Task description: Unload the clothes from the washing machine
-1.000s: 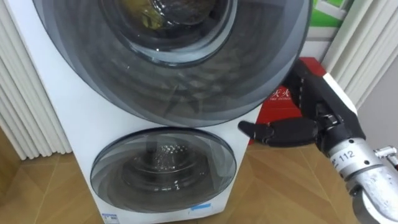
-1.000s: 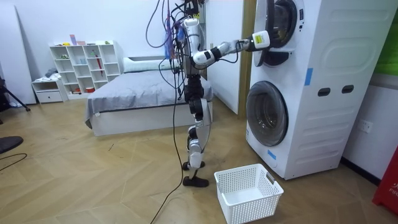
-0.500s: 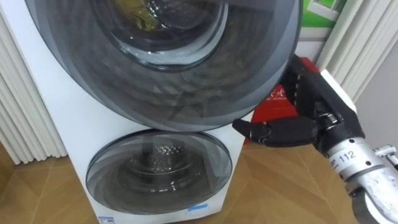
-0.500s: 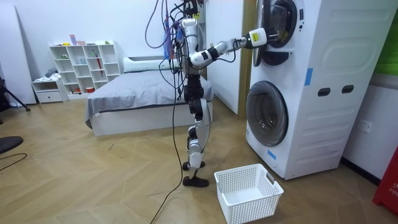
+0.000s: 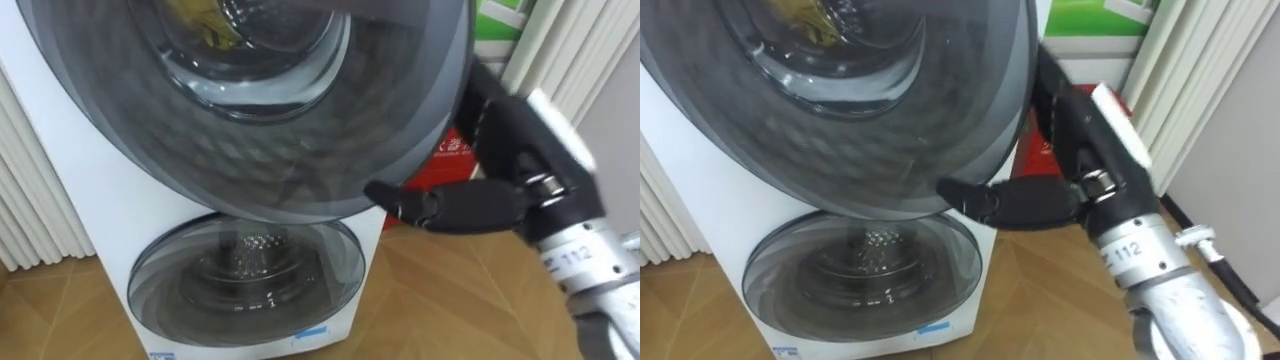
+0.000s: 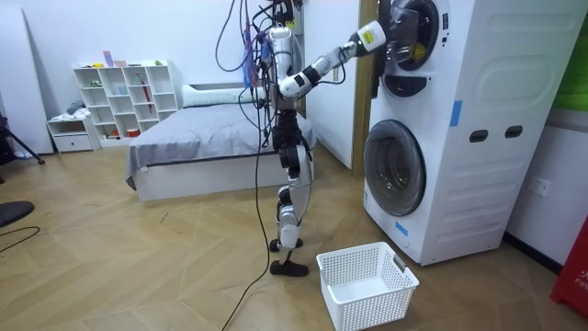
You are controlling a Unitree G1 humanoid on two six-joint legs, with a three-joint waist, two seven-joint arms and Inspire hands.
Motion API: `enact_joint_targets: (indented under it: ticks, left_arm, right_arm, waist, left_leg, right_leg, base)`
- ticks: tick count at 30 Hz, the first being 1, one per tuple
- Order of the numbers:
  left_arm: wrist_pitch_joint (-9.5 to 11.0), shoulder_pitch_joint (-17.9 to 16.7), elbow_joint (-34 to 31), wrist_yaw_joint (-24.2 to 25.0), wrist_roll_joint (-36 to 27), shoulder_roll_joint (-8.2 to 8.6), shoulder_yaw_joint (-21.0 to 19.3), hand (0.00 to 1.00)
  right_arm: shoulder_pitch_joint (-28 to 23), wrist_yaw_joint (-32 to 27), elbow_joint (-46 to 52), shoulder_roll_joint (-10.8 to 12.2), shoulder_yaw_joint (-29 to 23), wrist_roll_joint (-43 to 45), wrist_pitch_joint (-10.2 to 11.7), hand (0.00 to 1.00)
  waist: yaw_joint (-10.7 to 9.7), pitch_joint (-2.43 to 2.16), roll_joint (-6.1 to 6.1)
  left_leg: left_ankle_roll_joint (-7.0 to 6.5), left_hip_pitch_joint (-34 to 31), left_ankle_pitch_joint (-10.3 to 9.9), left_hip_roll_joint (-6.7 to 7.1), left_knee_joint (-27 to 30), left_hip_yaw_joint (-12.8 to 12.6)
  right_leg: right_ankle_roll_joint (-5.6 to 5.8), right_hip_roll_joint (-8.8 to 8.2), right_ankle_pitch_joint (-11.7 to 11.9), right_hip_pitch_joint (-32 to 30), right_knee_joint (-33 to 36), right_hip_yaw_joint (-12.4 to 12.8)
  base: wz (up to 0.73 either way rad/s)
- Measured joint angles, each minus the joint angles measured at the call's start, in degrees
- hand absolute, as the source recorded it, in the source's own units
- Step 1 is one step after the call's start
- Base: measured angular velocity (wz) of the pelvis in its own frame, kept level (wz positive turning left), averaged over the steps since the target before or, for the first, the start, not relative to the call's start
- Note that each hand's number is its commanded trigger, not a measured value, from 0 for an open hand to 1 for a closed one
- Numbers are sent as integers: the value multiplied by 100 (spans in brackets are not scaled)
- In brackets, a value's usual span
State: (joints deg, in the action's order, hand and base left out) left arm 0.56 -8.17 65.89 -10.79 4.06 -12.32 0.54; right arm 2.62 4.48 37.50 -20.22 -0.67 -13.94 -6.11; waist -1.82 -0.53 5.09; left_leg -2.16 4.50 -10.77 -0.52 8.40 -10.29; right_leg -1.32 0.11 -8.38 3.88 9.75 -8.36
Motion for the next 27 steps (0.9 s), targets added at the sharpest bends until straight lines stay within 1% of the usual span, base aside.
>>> enact_joint_targets:
  ticks: [1,2,4,7,8,10,12,13,15,18,24,27]
  left_arm:
    - [25,2,0,9,-6,1,-21,0]
    - [41,2,-1,13,-5,2,-34,0]
    - [102,-13,-1,28,-4,2,-81,0]
    - [144,-32,51,32,-5,-3,-253,0]
    - [145,-45,60,31,-4,-6,-267,0]
    - [148,-108,61,31,-5,-9,-267,0]
    - [149,-167,65,31,-5,-9,-267,0]
    - [149,-191,75,31,-5,-9,-267,0]
    - [149,-213,79,33,-5,-9,-267,0]
    - [149,-232,78,52,-5,-8,-264,0]
    - [137,-198,74,146,54,-9,-259,0]
    - [96,-130,47,150,62,3,-257,0]
  right_arm:
    - [127,6,72,-3,-16,-57,103,0]
    - [183,8,108,-3,-44,-94,129,0]
    - [367,30,164,-34,-134,-177,269,0]
    - [558,35,219,-58,-191,-201,384,0]
    - [580,35,235,-61,-193,-200,408,0]
    - [651,33,262,-80,-250,-202,524,0]
    - [695,9,262,-88,-306,-201,579,0]
    - [722,-17,262,-89,-318,-200,621,0]
    - [750,-43,262,-91,-320,-202,668,0]
    - [749,-58,262,-95,-320,-202,715,0]
    - [749,12,275,-95,-301,-203,719,0]
    - [747,159,319,-86,-253,-238,721,0]
  waist:
    - [3,-2,2]
    - [6,-1,2]
    - [13,-5,9]
    - [18,10,42]
    - [20,11,42]
    - [21,15,38]
    - [18,18,41]
    - [13,27,45]
    - [22,37,50]
    - [14,39,51]
    - [8,32,56]
    - [54,28,51]
  left_leg:
    - [0,17,0,0,-9,-20]
    - [0,19,0,0,-11,-26]
    - [0,24,0,-1,-11,-33]
    - [-4,24,-2,0,-11,-15]
    - [-6,24,-3,0,-11,-13]
    - [-12,26,-8,2,-12,-15]
    - [-13,25,-9,2,-12,-15]
    - [-13,20,-9,2,-11,-15]
    - [-13,13,-10,0,-12,-16]
    - [-13,7,-13,-1,-11,-15]
    - [-15,-12,-14,9,-11,37]
    - [-15,-28,-14,8,10,74]
  right_leg:
    - [0,2,0,10,-1,28]
    - [0,2,0,11,-1,29]
    - [0,-3,0,13,-3,33]
    - [0,-4,0,26,-6,15]
    - [0,-3,0,26,-5,15]
    - [0,-4,0,24,-6,20]
    - [0,-5,0,24,-6,21]
    - [0,-6,0,23,-6,23]
    - [0,-4,0,13,-7,24]
    - [0,-5,0,11,-8,32]
    - [0,-6,0,9,-9,30]
    - [0,-7,0,12,-7,37]
  base:
    - [0]
    - [0]
    - [0]
    - [0]
    - [0]
    - [0]
    - [0]
    - [0]
    - [0]
    - [0]
    - [3]
    - [7]
